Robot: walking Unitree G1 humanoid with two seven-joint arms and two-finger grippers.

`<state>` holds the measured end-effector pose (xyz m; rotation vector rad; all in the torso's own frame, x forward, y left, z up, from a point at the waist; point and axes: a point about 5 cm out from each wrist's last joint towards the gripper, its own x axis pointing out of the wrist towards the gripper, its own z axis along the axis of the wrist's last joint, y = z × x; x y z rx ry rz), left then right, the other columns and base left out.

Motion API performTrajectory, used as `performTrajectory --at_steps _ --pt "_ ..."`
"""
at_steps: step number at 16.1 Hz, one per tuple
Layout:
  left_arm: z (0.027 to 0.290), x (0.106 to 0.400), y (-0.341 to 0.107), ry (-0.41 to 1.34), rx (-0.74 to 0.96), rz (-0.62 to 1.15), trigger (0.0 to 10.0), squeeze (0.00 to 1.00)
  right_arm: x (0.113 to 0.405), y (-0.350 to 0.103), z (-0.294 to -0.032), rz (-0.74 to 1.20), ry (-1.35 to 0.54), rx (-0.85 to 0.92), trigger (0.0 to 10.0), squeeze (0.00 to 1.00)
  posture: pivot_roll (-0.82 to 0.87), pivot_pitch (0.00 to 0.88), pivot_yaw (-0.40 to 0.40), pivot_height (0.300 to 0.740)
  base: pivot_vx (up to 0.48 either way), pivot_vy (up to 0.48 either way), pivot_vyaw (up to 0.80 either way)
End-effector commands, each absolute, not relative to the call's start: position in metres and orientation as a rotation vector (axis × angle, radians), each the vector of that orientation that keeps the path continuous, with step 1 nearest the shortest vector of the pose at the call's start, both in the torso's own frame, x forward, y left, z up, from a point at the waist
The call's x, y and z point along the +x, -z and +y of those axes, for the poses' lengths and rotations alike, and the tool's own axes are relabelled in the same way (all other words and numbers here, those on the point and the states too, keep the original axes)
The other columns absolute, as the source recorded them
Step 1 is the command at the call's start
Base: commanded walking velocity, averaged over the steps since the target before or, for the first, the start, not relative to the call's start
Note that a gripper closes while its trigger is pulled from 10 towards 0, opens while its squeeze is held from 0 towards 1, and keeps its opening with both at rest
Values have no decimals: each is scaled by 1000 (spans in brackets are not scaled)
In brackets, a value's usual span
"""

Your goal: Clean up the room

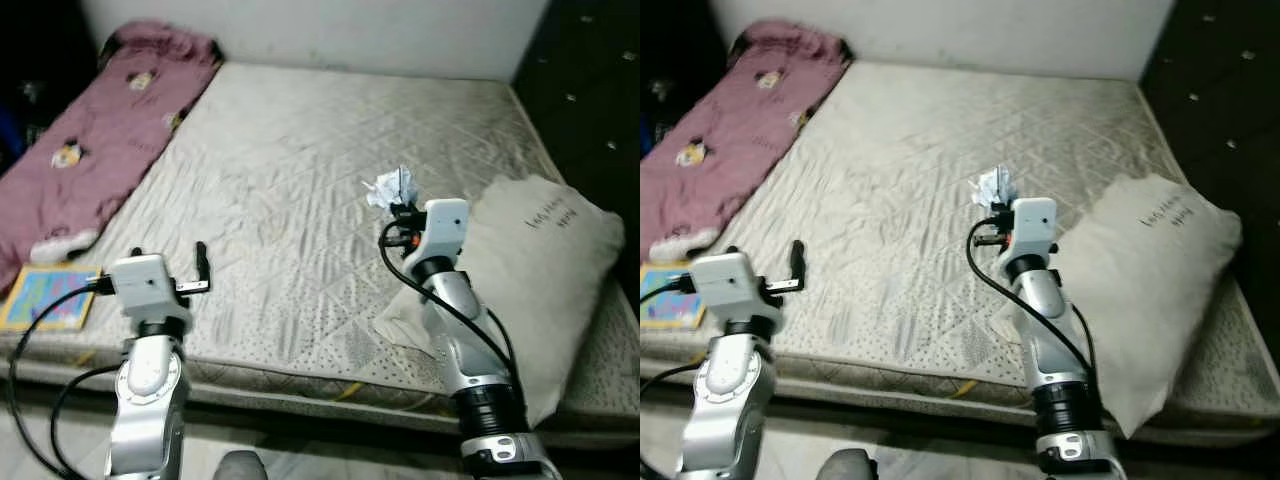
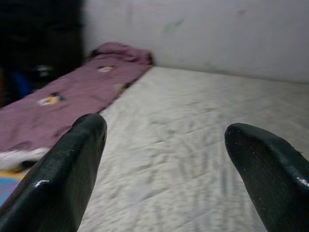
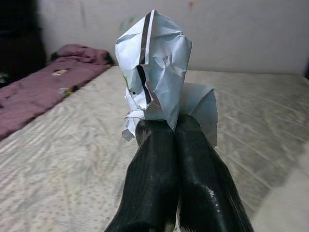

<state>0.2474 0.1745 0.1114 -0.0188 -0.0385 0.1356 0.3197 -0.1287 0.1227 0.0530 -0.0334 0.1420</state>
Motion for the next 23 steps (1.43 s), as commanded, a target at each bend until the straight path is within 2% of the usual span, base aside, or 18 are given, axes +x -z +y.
performTrajectory --at_steps 1,5,12,15,17,21,23 --pt "172 249 -110 -117 -36 -21 10000 0 322 -124 -127 -33 -145 54 10000 0 -39 0 -7 740 0 480 -800" --pt "171 251 -111 -105 -49 -22 10000 0 323 -124 -127 -32 -162 50 10000 0 -40 0 -9 740 0 480 -611" --pt "170 253 -113 -96 -34 -41 10000 0 324 -124 -123 -37 -197 35 10000 0 -34 0 -12 740 0 476 0" --pt "170 253 -114 -103 -17 -43 10000 0 324 -124 -121 -37 -214 20 10000 0 -31 0 -12 740 0 0 0" --pt "168 253 -113 -85 -38 -37 10000 0 323 -123 -117 -36 -242 17 10000 0 -31 0 -13 740 0 480 0" --pt "168 254 -113 -87 -43 -36 10000 0 323 -122 -116 -29 -249 23 10000 0 -34 0 -11 740 0 480 -778" --pt "168 254 -113 -87 -45 -36 10000 0 322 -121 -115 -27 -259 20 10000 0 -36 0 -12 740 0 480 -225"
